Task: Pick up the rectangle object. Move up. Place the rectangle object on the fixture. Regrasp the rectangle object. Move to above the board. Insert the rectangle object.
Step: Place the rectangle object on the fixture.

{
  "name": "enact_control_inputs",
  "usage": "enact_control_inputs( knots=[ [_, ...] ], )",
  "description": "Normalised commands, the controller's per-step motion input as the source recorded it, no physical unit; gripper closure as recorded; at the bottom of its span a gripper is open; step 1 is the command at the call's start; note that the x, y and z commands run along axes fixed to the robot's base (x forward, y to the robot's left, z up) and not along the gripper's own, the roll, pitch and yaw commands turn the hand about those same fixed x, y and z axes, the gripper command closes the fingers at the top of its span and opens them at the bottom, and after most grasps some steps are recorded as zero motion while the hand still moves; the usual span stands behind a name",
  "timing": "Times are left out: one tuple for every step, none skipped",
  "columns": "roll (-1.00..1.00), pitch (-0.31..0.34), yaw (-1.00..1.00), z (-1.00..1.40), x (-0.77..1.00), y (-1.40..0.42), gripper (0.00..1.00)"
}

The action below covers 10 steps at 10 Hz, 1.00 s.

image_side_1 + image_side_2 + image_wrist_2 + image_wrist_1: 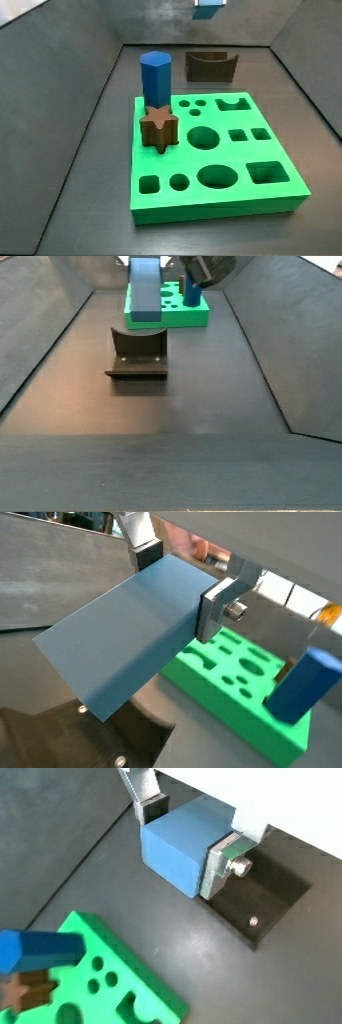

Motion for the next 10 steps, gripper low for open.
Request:
enact_control_inputs(
  knots=[
    [-0.37, 0.141, -0.15, -0.02, 0.29, 0.05, 1.00],
    [-0.22, 0.098, -0.15, -0.01, 0.20, 0.03, 1.00],
    [-1.00, 0.230, -0.13, -1.00, 0.16, 0.13, 1.00],
    [-1.00, 0.199, -0.14, -1.00, 0.13, 0.14, 1.00],
    [-0.94, 0.189, -0.18, -1.00, 0.15, 0.14, 1.00],
    [-0.72, 0.164, -0.20, -1.00, 0.17, 0.14, 1.00],
    [-0.62, 0.140, -0.20, -1.00, 0.18, 0.14, 1.00],
    [-0.39, 0.096, -0.20, -1.00, 0.19, 0.14, 1.00],
    [-0.30, 0.074, -0.20, -1.00, 0.19, 0.14, 1.00],
    [-0.19, 0.021, -0.18, -1.00, 0.20, 0.14, 1.00]
  ],
)
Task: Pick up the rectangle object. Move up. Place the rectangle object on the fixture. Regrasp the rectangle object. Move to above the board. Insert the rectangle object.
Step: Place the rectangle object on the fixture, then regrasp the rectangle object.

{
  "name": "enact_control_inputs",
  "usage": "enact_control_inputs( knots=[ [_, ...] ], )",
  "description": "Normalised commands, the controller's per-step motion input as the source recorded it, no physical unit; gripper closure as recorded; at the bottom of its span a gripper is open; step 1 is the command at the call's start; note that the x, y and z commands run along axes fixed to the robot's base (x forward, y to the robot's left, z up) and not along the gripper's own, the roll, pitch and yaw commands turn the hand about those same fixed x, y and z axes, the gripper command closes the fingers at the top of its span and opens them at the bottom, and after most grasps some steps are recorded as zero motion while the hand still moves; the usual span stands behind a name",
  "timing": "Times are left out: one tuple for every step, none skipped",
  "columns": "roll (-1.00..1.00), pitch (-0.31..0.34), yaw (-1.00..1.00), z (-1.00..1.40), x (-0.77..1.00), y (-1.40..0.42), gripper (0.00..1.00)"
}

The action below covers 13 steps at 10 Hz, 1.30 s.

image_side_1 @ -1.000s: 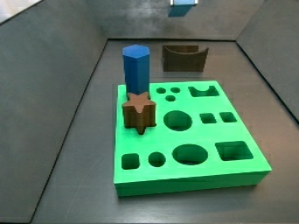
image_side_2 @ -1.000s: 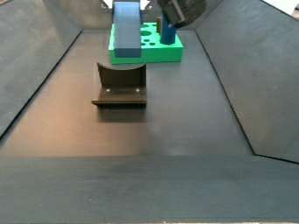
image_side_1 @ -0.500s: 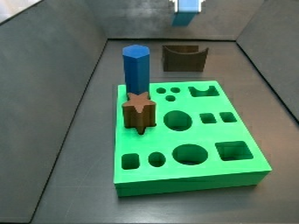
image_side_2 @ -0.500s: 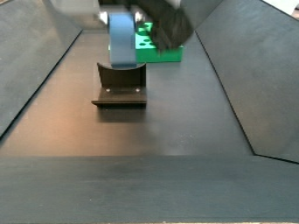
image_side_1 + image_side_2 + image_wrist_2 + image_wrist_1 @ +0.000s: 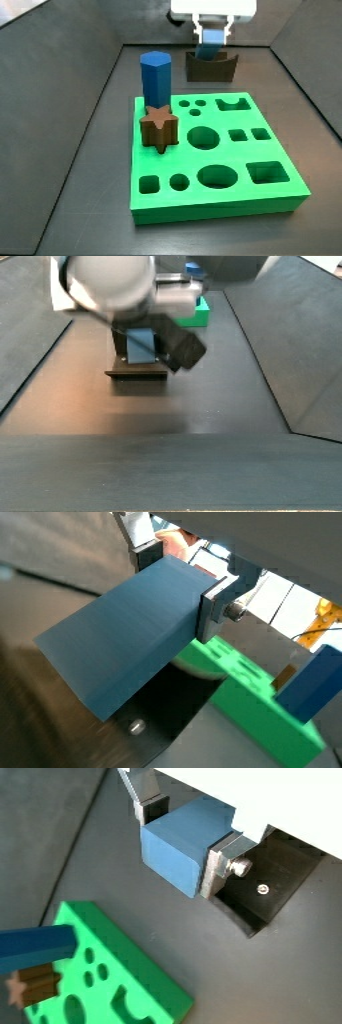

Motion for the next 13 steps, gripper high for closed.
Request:
enact_control_inputs(
  knots=[
    [-0.17, 0.004, -0.17, -0.88, 0.18, 0.13, 1.00],
    [-0.16, -0.018, -0.14, -0.62, 0.14, 0.09, 1.00],
    [-0.10, -0.046, -0.11, -0.50, 0.10, 0.14, 1.00],
    [-0.10, -0.055, -0.09, -0.47, 0.09, 0.15, 1.00],
    [-0.10, -0.057, -0.08, -0.46, 0.09, 0.16, 1.00],
    [-0.10, -0.057, -0.07, -0.46, 0.09, 0.16, 1.00],
    [-0.10, -0.056, -0.06, -0.46, 0.09, 0.16, 1.00],
    [0.00, 0.000, 0.00, -0.17, 0.00, -0.50, 1.00],
    [0.00, 0.000, 0.00, 0.00, 0.00, 0.00, 0.00],
    [0.06, 0.051, 0.04, 1.00, 0.00, 0.00, 0.00],
    [0.07, 0.050, 0.05, 1.00, 0.00, 0.00, 0.00],
    [0.08, 0.067, 0.04, 1.00, -0.02, 0.00, 0.00],
    [0.08, 0.079, 0.02, 1.00, -0.03, 0.00, 0.00]
  ],
)
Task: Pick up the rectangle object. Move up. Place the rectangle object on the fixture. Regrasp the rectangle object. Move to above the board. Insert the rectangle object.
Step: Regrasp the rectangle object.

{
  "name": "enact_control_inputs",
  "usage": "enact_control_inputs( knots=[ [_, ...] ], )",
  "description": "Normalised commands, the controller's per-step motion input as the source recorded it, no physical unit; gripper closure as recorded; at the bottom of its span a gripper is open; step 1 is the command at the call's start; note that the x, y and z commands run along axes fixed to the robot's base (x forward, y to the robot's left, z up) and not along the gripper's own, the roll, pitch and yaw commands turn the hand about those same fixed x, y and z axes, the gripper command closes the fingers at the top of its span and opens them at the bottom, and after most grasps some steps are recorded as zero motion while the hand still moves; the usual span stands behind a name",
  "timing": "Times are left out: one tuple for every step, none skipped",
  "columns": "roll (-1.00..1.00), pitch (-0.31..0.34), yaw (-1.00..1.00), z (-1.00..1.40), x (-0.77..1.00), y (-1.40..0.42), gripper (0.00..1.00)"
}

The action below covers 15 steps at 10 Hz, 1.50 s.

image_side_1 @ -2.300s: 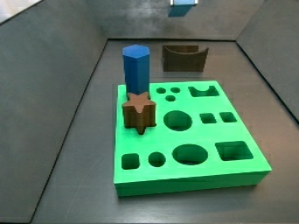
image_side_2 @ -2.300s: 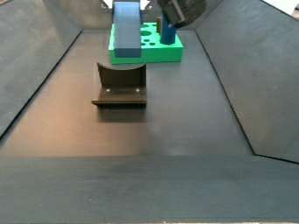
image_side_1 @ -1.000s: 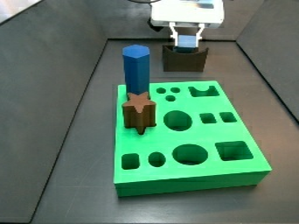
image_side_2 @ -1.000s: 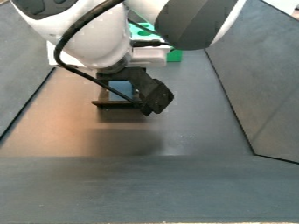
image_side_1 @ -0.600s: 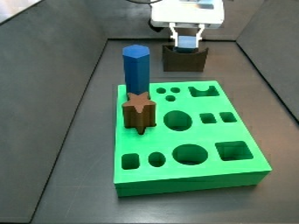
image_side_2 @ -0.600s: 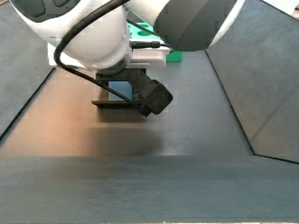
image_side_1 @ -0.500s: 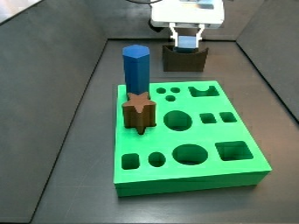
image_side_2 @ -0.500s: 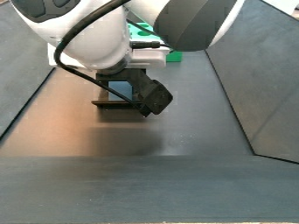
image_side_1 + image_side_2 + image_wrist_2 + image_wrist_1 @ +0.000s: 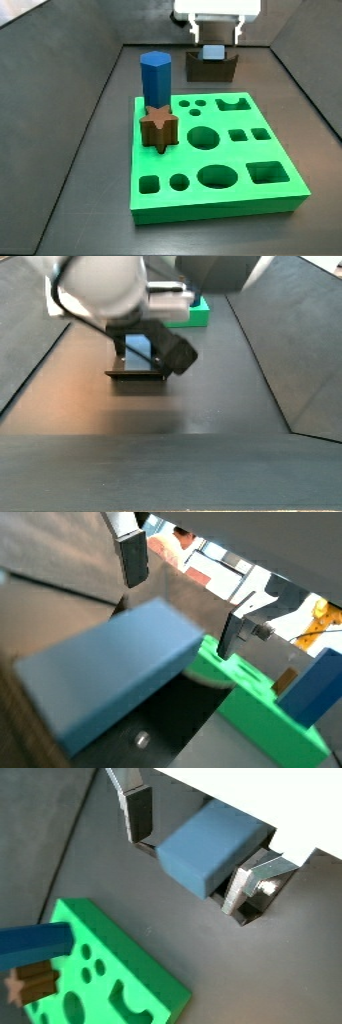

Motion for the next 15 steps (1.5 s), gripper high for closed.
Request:
enact_control_inputs(
  knots=[
    [0.07, 0.096, 0.01, 1.00, -0.03, 0.00, 0.00],
    [0.06, 0.101, -0.01, 0.89, -0.02, 0.00, 0.00],
    [0.05, 0.098, -0.02, 0.71, -0.02, 0.01, 0.00],
    [0.04, 0.094, -0.04, 0.53, -0.02, 0.01, 0.00],
    [0.04, 0.089, -0.05, 0.34, -0.02, 0.01, 0.00],
    [1.00, 0.065, 0.01, 0.77, -0.10, -0.73, 0.00],
    [1.00, 0.063, 0.01, 0.64, -0.10, -0.72, 0.00],
    [1.00, 0.050, 0.01, 0.46, -0.11, -0.56, 0.00],
    [1.00, 0.043, 0.01, 0.27, -0.12, -0.41, 0.00],
    [1.00, 0.038, 0.01, 0.11, -0.09, -0.26, 0.00],
    [1.00, 0.038, 0.01, 0.06, -0.05, -0.11, 0.00],
    [1.00, 0.039, 0.01, 0.05, -0.03, -0.05, 0.00],
    [1.00, 0.036, 0.01, 0.02, -0.02, -0.04, 0.00],
    [1.00, 0.033, 0.01, 0.02, -0.03, -0.03, 0.00],
    [1.00, 0.027, 0.01, 0.02, -0.04, -0.03, 0.00]
  ],
)
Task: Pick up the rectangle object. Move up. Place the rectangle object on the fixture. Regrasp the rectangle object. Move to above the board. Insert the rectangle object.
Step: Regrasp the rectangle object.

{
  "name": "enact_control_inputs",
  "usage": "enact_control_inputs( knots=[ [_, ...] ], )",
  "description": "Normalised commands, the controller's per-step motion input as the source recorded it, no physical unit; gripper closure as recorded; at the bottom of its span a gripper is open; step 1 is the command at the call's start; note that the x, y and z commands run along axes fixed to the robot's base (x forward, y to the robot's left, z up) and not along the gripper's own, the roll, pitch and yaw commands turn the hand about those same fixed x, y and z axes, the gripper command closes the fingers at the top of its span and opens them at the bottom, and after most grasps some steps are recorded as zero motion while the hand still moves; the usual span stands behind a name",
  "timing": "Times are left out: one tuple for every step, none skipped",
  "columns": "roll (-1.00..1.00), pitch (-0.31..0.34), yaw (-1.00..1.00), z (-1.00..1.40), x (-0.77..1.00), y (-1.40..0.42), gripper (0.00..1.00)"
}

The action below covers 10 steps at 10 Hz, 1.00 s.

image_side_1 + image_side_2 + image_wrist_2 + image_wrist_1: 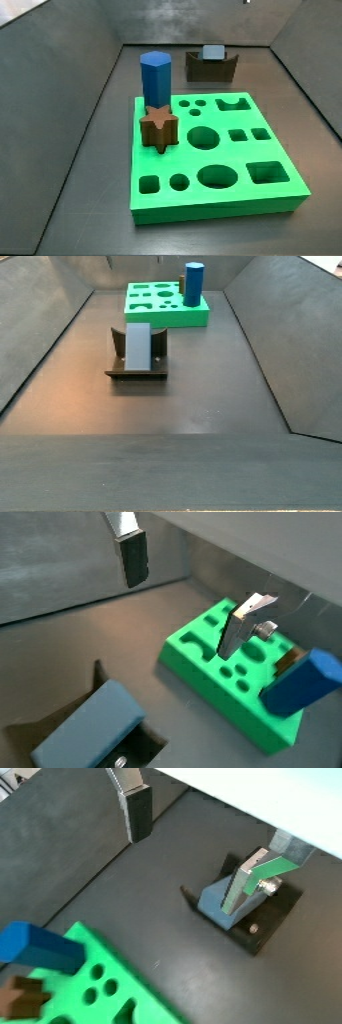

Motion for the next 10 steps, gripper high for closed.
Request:
enact_control_inputs(
  knots=[
    [1.00, 0.021, 0.01, 0.02, -0.04, -0.03, 0.00],
    [1.00, 0.016, 0.01, 0.02, -0.05, -0.03, 0.00],
    [1.00, 0.007, 0.01, 0.01, -0.04, -0.02, 0.00],
    [1.00, 0.003, 0.01, 0.00, -0.04, -0.02, 0.00],
    [1.00, -0.004, 0.01, 0.01, -0.03, -0.02, 0.00],
    [1.00, -0.007, 0.02, 0.01, -0.03, -0.02, 0.00],
    [1.00, -0.008, 0.02, 0.01, -0.03, -0.02, 0.00],
    [1.00, -0.005, 0.02, 0.01, -0.02, -0.02, 0.00],
    [1.00, -0.001, 0.02, 0.01, -0.01, -0.02, 0.00],
    [1.00, 0.005, 0.02, 0.00, 0.00, -0.02, 0.00]
  ],
)
